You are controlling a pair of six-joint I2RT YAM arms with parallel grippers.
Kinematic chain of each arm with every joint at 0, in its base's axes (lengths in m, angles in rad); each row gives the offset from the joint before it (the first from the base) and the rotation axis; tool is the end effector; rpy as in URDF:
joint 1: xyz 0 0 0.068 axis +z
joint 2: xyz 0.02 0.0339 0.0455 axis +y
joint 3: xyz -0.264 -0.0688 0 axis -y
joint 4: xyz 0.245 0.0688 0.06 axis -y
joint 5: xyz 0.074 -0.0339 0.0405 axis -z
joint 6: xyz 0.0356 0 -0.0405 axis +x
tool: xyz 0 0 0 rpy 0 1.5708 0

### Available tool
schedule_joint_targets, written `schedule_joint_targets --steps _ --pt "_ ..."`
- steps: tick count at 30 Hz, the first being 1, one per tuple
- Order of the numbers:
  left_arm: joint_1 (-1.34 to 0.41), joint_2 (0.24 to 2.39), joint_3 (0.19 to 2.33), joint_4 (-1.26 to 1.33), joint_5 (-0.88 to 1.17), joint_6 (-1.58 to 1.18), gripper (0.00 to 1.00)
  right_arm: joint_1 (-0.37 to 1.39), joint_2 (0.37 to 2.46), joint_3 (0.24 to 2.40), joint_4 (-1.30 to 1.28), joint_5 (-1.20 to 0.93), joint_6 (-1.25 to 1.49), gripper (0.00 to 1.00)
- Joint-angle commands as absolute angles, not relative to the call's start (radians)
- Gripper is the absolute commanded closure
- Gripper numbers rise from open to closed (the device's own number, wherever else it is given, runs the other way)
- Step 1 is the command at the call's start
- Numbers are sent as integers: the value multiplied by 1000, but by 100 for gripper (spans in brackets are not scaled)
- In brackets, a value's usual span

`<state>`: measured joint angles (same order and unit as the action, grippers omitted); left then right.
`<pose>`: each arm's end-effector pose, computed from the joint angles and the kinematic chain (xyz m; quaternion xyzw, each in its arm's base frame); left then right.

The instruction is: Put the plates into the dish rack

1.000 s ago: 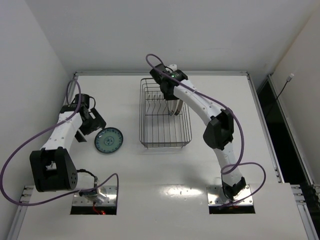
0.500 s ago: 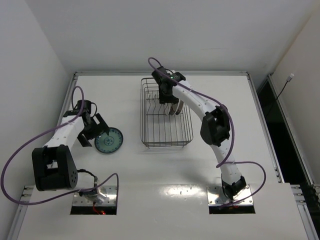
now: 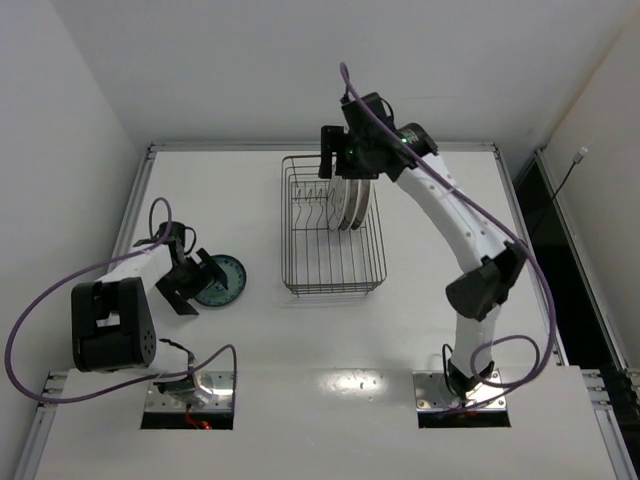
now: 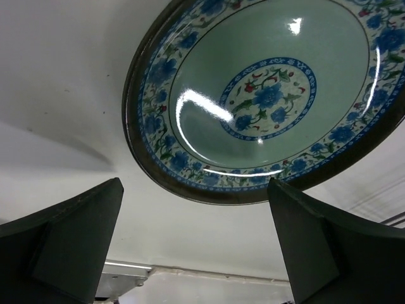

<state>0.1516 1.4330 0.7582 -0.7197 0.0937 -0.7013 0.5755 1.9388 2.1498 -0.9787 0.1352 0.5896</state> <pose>0.2296 0.0317 0.1610 -0.4078 0.9076 -0.0688 0.0720 0.3555 0.2249 0.3939 0.0329 0.9181 0.1626 0.3598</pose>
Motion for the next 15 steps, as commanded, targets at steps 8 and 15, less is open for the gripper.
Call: schedule_joint_targets --steps 8,15 --pt "195 1508 606 -395 334 -827 55 511 1758 2049 -983 49 506 32" --pt "204 1609 667 -325 414 -816 100 457 1700 2020 -992 29 497 32"
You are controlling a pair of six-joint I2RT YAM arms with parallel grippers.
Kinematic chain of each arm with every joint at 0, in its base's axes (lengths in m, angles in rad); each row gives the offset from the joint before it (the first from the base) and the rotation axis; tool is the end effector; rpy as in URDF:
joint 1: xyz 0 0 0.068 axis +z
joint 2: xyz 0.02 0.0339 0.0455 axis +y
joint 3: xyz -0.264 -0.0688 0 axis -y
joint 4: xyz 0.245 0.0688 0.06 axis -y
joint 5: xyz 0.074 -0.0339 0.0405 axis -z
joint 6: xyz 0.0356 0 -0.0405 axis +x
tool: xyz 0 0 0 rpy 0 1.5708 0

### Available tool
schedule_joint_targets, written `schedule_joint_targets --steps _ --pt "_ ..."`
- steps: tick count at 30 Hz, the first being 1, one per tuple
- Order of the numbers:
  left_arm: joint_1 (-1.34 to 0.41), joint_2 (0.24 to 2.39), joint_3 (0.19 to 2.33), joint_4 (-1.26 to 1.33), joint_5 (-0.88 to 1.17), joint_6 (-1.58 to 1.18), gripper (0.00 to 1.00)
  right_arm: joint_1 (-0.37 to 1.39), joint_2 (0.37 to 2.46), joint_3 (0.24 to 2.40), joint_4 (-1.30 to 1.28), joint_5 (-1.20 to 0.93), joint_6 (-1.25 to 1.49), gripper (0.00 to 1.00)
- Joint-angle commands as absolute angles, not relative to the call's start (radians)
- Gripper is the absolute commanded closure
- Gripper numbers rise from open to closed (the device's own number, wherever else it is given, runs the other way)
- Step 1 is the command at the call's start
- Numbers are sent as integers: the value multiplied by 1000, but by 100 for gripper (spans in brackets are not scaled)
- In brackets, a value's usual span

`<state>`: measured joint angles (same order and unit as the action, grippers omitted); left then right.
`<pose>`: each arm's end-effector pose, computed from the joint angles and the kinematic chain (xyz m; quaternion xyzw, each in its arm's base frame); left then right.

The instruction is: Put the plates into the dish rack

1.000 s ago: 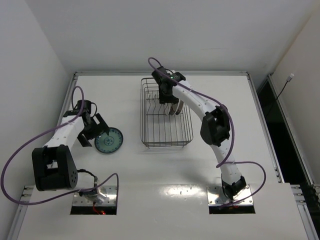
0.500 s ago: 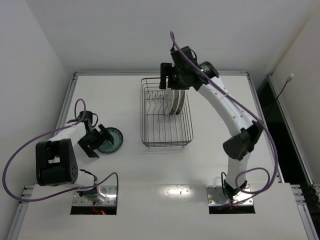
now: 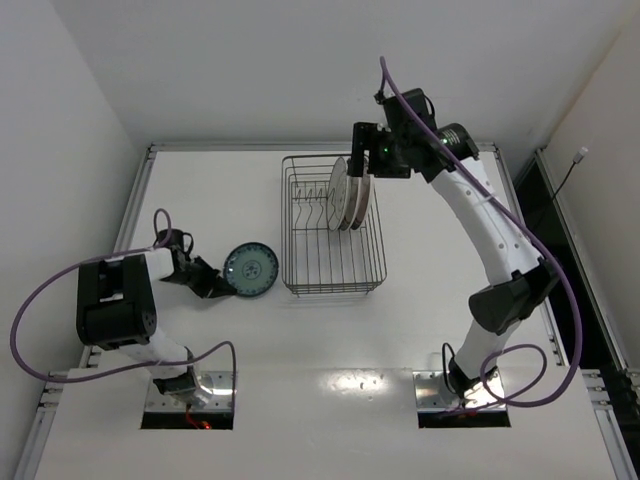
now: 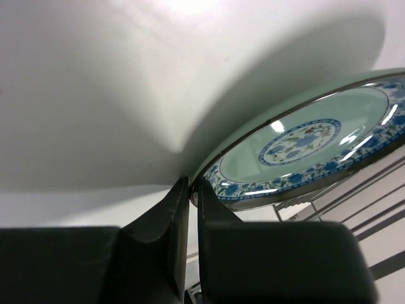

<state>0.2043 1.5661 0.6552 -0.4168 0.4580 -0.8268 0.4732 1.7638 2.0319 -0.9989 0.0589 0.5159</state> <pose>0.2400 0.0337 0.1179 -0.4527 0.8546 -0.2507 0.0434 0.3326 0.1679 0.4222 0.0315 0.9122 0.1698 0.3715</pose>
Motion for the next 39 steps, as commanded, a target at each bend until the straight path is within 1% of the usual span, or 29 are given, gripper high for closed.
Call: schedule_joint_targets --steps 1,6,8,9,11,12,13,14,15,18,23,27,32,36,38,39 --pt "213 1609 686 -325 414 -816 100 457 1700 2008 -992 17 497 32" --pt "235 1562 831 -360 428 -798 100 437 1690 1957 -982 -50 497 32" --pt "244 1520 879 -360 472 -798 100 425 1680 1909 -921 -165 474 32" --pt "244 1499 888 -330 515 -811 100 425 1671 1887 -895 -272 474 29" --pt "255 1430 897 -290 560 -834 100 414 1660 1811 -793 -381 489 25" --pt "255 1408 897 -234 584 -862 100 402 1649 1783 -754 -481 501 23" --pt "255 1390 897 -203 642 -877 100 402 1649 1754 -714 -530 515 21" --pt "255 1358 885 -168 678 -897 100 391 1649 1688 -622 -585 556 21" --pt "255 1342 862 -85 713 -946 100 391 1649 1652 -570 -698 586 21" --pt "242 1296 832 27 820 -1014 100 391 1658 1498 -379 -819 699 21" --pt "180 1259 831 54 842 -1025 100 400 1689 1419 -189 -839 781 21" --pt "112 1236 782 92 842 -1071 100 429 1720 1394 -82 -842 848 21" --pt "52 1216 773 120 842 -1104 100 451 1795 1436 -81 -813 859 21" --pt "3 1216 764 158 842 -1130 100 471 1851 1468 -115 -782 848 28" --pt "-15 1216 764 170 842 -1140 100 471 1861 1468 -115 -773 848 46" --pt "-24 1216 764 181 842 -1140 100 471 1870 1468 -115 -773 848 61"
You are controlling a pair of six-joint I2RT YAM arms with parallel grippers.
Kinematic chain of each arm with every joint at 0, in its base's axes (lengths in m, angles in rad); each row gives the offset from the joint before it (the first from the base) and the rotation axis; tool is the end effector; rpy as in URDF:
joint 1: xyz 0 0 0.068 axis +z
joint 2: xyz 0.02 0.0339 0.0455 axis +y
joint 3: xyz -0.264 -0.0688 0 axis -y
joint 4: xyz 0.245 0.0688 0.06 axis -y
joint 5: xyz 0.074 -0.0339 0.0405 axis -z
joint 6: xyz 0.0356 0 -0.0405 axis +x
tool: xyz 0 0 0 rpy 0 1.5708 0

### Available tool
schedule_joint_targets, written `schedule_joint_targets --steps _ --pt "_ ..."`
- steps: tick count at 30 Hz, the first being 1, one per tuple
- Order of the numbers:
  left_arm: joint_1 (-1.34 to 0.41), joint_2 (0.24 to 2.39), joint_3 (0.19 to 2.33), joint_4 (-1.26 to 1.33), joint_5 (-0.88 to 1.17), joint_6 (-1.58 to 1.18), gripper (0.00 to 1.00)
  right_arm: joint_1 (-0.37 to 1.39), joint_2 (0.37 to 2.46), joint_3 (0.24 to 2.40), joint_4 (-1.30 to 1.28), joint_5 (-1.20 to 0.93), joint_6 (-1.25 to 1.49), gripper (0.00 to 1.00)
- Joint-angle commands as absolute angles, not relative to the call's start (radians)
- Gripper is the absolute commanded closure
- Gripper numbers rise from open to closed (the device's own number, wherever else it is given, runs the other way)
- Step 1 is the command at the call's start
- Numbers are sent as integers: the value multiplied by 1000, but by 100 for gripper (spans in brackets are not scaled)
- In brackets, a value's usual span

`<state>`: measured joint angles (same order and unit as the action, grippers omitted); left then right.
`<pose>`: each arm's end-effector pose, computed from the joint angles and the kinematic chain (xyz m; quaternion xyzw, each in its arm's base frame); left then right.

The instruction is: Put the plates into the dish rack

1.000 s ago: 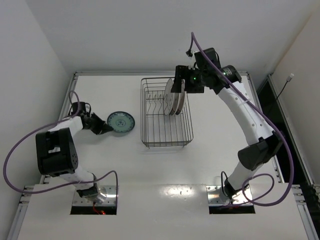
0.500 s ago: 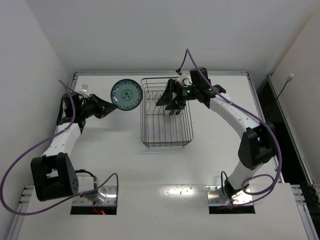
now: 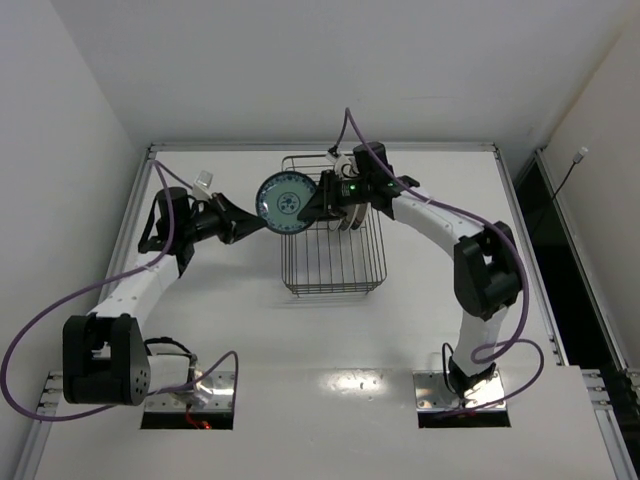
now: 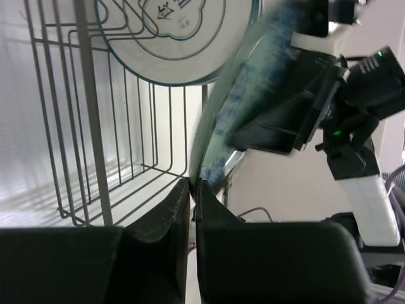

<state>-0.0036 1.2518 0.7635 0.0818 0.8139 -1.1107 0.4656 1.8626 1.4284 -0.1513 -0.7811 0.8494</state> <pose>0.2720 -0.0269 0.2633 -0.2181 0.7669 -0.5476 0.2537 0.3696 0.2137 0.2628 -0.0214 0.8341 0.5328 0.1412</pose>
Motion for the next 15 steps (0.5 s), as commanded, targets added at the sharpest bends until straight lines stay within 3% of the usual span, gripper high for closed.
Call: schedule_joint_targets --steps 1,2,4,5,8,15 --pt "-25 1216 764 181 842 -1140 100 471 1870 1468 -127 -756 848 95" --pt "-25 1216 775 155 842 -1122 94 471 1870 1477 -144 -737 848 100" --pt "-15 1216 834 42 798 -1053 67 471 1821 1502 -234 -614 804 100" --pt "-15 1227 897 -118 722 -955 51 471 1804 1540 -343 -477 761 100" --pt "-6 1239 1000 -436 452 -800 20 498 1763 1655 -512 -161 713 100" --pt "14 1287 1161 -774 7 -698 20 595 1879 1963 -928 380 672 100"
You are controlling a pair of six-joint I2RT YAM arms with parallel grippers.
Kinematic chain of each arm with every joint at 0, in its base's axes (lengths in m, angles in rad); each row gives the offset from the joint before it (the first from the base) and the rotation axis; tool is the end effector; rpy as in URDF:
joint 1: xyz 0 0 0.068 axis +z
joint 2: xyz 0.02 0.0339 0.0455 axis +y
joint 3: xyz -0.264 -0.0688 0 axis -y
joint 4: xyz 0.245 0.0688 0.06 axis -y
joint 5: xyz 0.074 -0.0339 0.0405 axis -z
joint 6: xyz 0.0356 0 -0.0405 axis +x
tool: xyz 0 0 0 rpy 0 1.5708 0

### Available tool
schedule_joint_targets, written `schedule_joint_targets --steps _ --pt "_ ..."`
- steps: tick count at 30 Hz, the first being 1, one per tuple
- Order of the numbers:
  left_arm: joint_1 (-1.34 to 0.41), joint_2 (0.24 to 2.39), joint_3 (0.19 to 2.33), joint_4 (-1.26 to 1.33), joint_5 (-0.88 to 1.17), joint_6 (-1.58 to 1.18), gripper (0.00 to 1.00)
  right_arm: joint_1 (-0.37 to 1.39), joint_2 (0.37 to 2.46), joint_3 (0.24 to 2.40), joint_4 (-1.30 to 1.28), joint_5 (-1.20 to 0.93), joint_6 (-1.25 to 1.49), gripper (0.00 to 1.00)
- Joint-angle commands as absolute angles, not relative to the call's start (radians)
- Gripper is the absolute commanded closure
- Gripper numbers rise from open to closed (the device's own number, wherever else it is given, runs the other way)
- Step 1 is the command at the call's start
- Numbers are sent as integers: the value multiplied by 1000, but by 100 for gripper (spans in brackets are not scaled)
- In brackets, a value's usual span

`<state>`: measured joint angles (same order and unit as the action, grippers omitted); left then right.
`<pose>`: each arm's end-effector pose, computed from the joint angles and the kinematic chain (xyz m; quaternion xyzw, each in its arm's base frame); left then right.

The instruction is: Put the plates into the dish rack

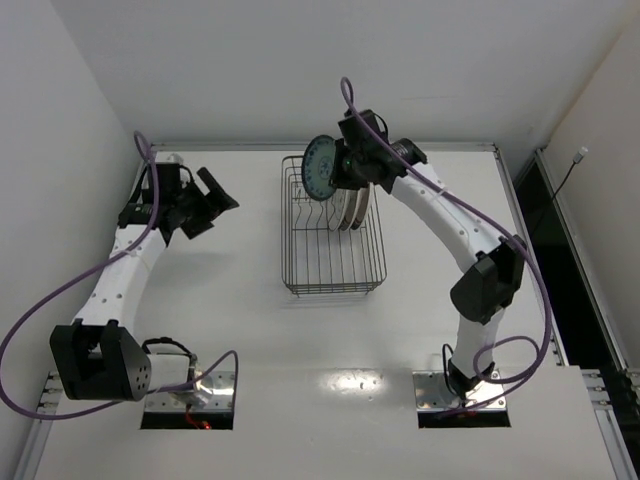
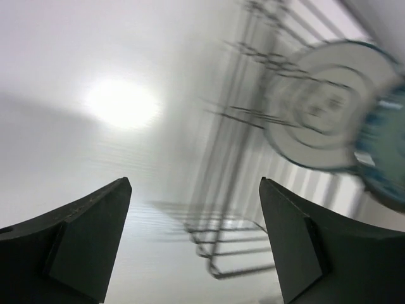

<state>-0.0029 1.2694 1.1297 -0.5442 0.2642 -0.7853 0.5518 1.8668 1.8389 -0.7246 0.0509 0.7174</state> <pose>0.2766 -0.0101 0.3224 -0.2892 0.8493 -0.2732 0.3470 0.3616 0.2205 0.3443 0.0859 0.9132 0.2170 0.3341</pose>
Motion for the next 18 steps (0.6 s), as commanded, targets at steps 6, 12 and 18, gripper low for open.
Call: schedule_joint_targets --steps 6,12,18 --pt "14 1264 1172 -795 -219 -676 20 638 2052 2143 -1065 555 663 100" --pt "14 1207 1172 -776 -301 -629 19 638 2140 2191 -1085 589 663 100" --pt "14 1198 1152 -776 -301 -618 19 629 2197 2191 -1062 578 653 100"
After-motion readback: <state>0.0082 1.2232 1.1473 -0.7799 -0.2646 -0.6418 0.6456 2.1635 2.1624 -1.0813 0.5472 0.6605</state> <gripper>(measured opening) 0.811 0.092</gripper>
